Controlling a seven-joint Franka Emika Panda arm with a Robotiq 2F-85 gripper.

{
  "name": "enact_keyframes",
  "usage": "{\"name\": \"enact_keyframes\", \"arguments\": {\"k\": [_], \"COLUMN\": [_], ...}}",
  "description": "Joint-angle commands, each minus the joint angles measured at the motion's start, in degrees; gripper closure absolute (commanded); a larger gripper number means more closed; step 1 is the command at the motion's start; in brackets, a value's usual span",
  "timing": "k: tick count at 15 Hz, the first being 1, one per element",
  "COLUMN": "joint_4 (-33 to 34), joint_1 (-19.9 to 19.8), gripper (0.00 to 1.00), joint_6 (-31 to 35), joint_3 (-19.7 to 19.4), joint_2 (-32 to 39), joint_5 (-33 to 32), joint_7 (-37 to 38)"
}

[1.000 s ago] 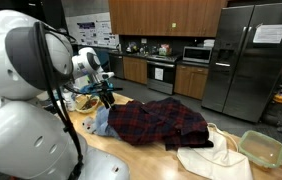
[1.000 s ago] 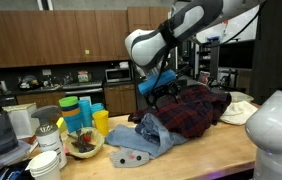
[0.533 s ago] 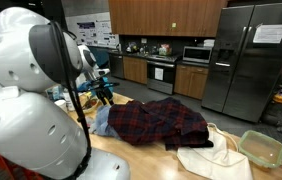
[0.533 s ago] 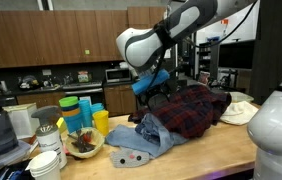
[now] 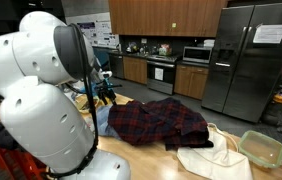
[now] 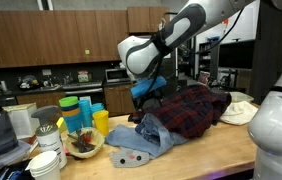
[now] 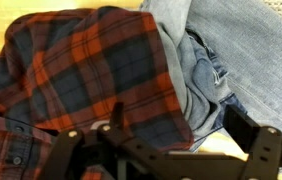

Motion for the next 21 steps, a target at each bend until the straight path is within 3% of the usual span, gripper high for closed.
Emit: {"name": "enact_keyframes", "arguments": {"k": [1, 21], "joint_4": [-0.9, -7.3], "joint_1": [1.3, 0.4], "gripper": [0.00, 0.00], "joint_6": [3.4, 3.7], "joint_3": [-2.8, -7.2], "joint_2": [1.0, -4.1], "joint_5": [0.2, -0.8], "joint_7": [-3.4, -11.2]}}
